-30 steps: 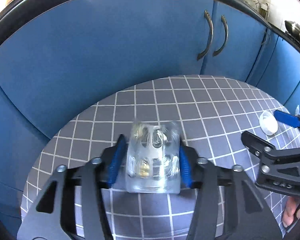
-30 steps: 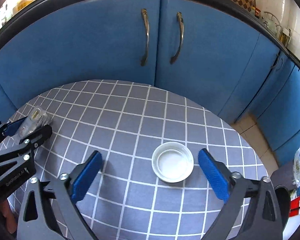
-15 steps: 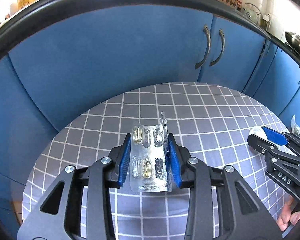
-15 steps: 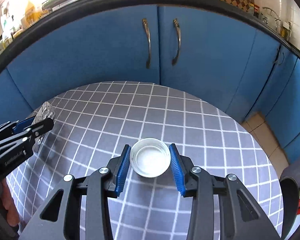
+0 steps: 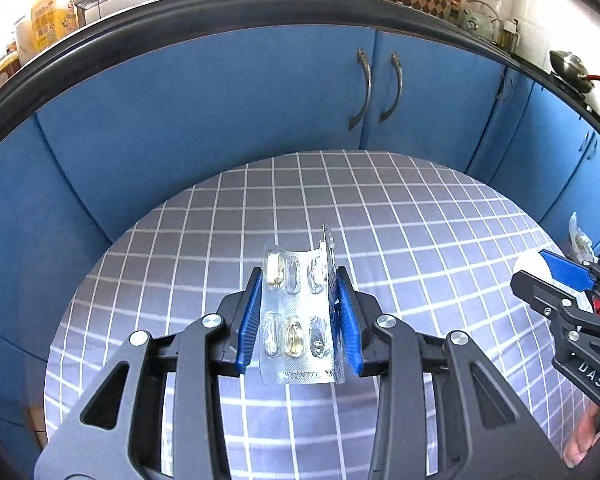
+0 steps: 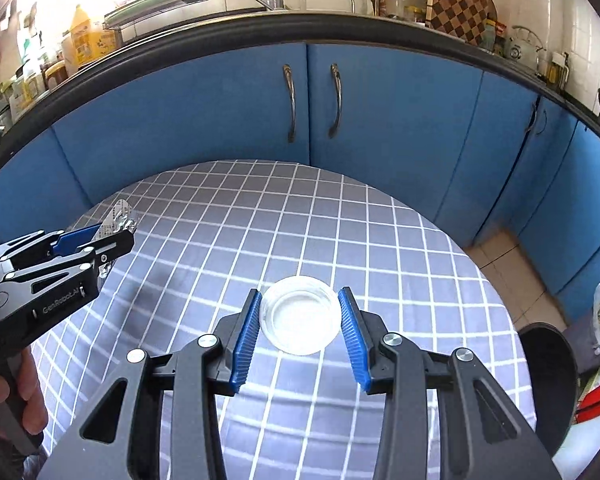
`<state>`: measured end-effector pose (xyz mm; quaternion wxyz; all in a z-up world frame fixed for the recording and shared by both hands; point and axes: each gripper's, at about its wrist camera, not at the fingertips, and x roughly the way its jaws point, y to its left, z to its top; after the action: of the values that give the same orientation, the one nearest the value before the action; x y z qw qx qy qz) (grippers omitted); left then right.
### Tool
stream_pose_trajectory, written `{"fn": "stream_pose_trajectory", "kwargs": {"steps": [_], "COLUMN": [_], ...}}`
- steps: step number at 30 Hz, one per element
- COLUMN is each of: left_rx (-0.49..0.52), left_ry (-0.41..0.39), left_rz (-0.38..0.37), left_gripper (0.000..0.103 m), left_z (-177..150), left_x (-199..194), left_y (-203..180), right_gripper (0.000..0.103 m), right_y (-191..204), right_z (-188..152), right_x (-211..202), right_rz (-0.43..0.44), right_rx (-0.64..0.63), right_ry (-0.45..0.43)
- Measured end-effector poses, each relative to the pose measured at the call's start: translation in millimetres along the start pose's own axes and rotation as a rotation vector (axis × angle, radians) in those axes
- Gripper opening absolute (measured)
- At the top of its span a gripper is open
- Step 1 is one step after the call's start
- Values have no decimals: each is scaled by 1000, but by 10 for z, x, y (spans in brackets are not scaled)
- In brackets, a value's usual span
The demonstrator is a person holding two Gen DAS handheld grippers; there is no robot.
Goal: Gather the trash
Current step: 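Lift and carry the blister pack and white cap in both tools over the bin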
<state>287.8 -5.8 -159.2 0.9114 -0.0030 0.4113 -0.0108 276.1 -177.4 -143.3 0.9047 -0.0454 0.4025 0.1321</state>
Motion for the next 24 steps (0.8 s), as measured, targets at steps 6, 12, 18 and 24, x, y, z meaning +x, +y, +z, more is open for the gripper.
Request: {"fn": "stream_pose_trajectory", "kwargs": {"steps": [6, 12, 18, 24], "left_rx": [18, 30, 71, 121], "left_ry": [-15, -44, -64, -81], "left_rz": [-3, -2, -12, -35], "left_gripper": [36, 36, 36, 37], "left_z": [-139, -261, -379, -431], "left_x": [-256, -618, -917, -1142], "left_y": [-115, -205, -411, -713], "right_gripper": [39, 39, 39, 39], "right_y": [24, -21, -99, -197], "right_z": [-108, -245, -357, -445], "right_x": [-413, -834, -1197, -1487], "right_rz": [-8, -27, -47, -69], "right_rx": [-5, 4, 14, 29], "right_ry": [-37, -78, -115, -153]}}
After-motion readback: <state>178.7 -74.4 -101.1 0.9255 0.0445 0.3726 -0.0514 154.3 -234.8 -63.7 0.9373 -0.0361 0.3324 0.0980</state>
